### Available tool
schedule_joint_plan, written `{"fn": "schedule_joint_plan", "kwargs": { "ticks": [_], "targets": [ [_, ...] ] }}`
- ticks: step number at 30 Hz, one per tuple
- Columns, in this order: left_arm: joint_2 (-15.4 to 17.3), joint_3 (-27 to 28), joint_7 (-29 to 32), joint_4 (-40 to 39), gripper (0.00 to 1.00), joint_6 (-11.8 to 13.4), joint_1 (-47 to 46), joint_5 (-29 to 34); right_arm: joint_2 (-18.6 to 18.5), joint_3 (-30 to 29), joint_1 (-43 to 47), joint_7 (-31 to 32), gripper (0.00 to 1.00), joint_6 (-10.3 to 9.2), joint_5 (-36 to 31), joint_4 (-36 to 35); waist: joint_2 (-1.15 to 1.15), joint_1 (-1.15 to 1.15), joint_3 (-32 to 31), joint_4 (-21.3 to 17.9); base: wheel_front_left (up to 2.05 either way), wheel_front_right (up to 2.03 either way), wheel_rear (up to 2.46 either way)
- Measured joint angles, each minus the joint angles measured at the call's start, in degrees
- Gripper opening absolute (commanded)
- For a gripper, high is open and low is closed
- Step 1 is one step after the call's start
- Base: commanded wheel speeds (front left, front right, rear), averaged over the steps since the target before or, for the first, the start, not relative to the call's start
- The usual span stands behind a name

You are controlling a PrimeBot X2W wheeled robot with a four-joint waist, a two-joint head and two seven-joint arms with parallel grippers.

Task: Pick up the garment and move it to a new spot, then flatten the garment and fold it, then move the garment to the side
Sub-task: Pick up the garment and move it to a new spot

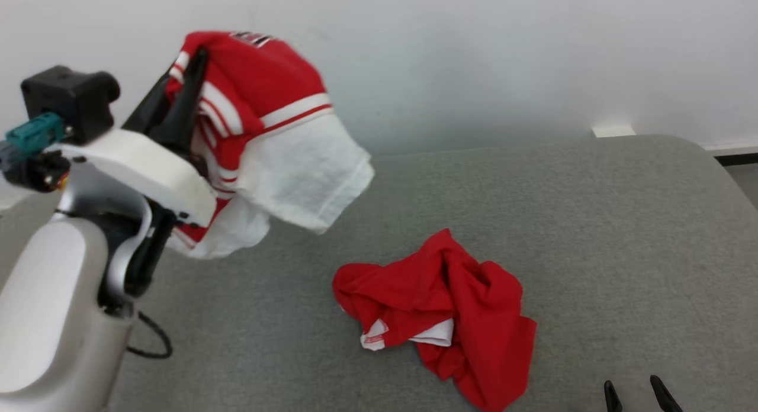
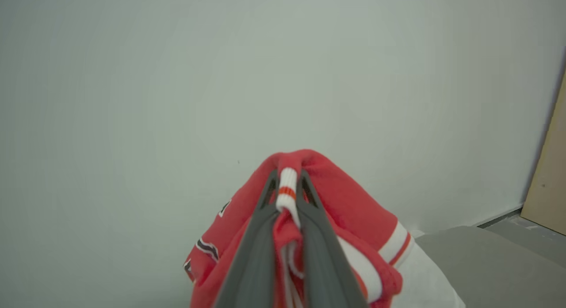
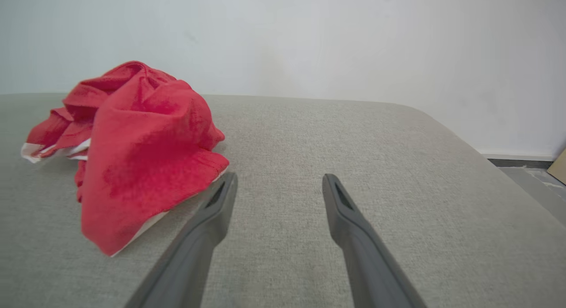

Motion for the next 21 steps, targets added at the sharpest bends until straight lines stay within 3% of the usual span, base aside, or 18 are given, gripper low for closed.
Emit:
{"fn": "schedule_joint_plan", "kwargs": {
  "ticks": [5, 11, 13, 21],
  "targets": [
    [3.97, 2.35, -0.89, 5.25, 0.0, 1.72, 3.8, 1.56, 0.02, 0.02, -0.2, 0.0, 1.0, 0.0, -0.49, -0.4, 0.0, 0.0, 0.51, 4.81, 0.0, 0.0, 0.0],
    [5.61, 5.24, -3.72, 13.04, 0.0, 4.19, 5.69, 1.78, 0.01, 0.26, -1.94, -0.01, 1.0, 0.0, -2.22, -1.15, 0.0, 0.0, 2.43, 10.74, 0.0, 0.0, 0.0],
    [7.22, 5.27, -5.38, 16.24, 0.0, 5.54, 6.04, 4.38, 0.02, 0.49, -2.65, -0.01, 1.0, 0.0, -2.93, -1.29, 0.0, 0.0, 3.63, 12.15, 0.0, 0.0, 0.0],
    [4.75, 7.01, -11.58, 30.26, 0.0, 7.59, 4.83, 3.67, -0.01, 0.51, -5.41, 0.0, 1.0, 0.0, -5.09, -2.0, 0.0, 0.0, 10.27, 14.9, 0.0, 0.0, 0.0]
  ]
}}
